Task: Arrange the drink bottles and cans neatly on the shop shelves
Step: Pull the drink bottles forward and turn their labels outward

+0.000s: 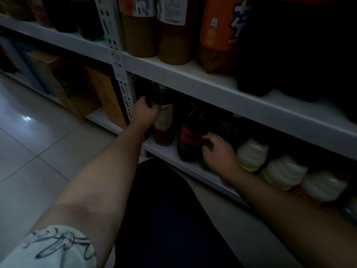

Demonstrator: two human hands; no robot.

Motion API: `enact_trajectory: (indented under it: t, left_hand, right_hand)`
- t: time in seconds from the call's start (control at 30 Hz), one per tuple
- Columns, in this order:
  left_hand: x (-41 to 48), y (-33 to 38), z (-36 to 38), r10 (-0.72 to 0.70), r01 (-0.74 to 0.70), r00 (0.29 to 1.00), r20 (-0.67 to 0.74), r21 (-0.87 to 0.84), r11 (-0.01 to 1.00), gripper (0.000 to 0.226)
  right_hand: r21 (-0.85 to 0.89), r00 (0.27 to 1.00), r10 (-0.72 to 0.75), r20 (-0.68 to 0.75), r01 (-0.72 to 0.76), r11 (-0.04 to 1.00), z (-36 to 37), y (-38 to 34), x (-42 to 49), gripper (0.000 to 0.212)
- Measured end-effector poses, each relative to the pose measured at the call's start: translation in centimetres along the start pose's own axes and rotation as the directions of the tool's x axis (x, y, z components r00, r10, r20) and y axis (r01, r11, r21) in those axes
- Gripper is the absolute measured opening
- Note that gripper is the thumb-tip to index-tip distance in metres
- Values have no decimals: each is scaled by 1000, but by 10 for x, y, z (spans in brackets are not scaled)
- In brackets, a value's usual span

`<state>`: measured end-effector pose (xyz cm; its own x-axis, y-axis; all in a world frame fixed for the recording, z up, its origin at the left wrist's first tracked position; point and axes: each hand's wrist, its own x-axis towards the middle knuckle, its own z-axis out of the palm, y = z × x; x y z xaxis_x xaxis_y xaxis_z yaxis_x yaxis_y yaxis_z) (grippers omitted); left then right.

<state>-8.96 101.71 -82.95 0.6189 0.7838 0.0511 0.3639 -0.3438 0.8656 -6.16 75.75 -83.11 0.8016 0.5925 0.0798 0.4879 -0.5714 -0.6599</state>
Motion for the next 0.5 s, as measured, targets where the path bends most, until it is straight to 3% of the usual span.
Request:
enact_trajectory:
  t: [0.13,0.23,0.37,0.5]
  left_hand:
    - [21,9,13,146,-162,974,173,85,983,81]
    - [21,6,26,39,-48,985,166,48,998,110]
    - [20,-2,26,94,-106,993,70,189,976,100]
    - [21,-11,5,202,-209,978,54,263,942,76]
  right_hand:
    - [-40,997,48,56,-46,998,-3,11,-4,32]
    - [-65,994,48,96,-42,997,-6,13,-3,32]
    - [-94,996,32,84,-24,995,-8,13,0,32]
    - [-80,998,21,61,-17,997,-8,15,2,29]
